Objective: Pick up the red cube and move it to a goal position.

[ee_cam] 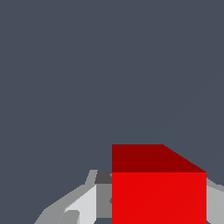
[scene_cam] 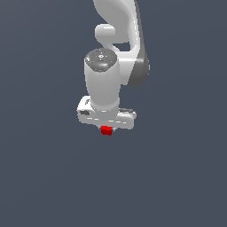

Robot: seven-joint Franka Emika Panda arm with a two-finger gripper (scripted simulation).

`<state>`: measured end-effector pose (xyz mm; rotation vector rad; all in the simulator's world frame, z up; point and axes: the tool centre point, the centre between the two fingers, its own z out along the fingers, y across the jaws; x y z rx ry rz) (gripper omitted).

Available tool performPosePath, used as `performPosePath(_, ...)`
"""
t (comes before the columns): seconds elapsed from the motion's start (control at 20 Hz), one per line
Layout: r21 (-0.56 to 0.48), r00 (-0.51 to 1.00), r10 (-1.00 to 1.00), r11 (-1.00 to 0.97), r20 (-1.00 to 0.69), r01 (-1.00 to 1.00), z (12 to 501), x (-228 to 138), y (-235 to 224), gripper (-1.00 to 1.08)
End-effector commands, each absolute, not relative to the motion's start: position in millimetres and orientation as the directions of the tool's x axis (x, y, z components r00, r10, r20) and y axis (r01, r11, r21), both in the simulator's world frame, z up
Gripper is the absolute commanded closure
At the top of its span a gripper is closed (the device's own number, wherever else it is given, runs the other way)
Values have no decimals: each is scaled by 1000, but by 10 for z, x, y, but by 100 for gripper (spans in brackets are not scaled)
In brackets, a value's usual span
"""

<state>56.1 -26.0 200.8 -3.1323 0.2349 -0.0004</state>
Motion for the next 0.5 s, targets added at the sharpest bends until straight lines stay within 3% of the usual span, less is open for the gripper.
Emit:
performPosePath(0.0,-1,989,-149,-989,0,-149,2251,538,-368,108)
performPosePath(0.45,-1,989,-149,-989,0,-149,2802,519,-621,108)
